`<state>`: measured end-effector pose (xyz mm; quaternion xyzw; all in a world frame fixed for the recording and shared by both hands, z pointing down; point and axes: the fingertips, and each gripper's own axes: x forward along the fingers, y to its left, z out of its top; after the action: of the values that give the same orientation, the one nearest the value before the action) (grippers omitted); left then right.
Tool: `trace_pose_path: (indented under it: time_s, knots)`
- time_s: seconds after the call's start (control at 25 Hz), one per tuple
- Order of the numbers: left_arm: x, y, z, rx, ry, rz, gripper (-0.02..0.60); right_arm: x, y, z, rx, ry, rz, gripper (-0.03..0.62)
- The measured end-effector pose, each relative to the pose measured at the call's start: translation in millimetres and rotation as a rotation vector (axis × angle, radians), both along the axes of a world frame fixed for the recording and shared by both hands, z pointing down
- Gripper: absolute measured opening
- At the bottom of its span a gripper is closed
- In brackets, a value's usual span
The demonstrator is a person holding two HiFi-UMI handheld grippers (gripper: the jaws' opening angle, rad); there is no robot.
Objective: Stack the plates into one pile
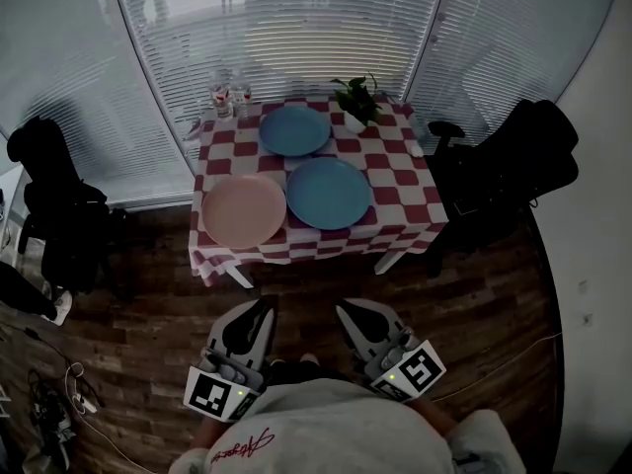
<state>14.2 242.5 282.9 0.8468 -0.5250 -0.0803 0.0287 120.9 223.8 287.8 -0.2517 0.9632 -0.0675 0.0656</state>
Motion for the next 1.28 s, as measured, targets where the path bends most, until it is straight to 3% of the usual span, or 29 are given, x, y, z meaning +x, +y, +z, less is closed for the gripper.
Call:
trace_pose_path:
  time_s: [0.64,0.76,1.04,1.28]
  knots:
    - [11.2,-4.5,4.0,-0.002,-0.033,-0.008,0.052,6.7,3.9,4.0,-0.009,-0.007,-0.029,0.011]
    - [12.9,-2.3,4.4,0.001,-0.011,-0.018,0.052,5.6,3.1,10.2,-0.021,0.005,-0.043,0.011]
    - [-2.2,-3.2,12.0,-0.017,-0.006,-0.059,0.052,-6.4,0.7,13.3,-0.025,0.007,-0.076,0.011]
    - [-9.4,-22.9,9.5,0.003,-0.013,-0.040,0.052,-11.9,-16.1,11.3,-0.025,0.004,-0.057,0.011]
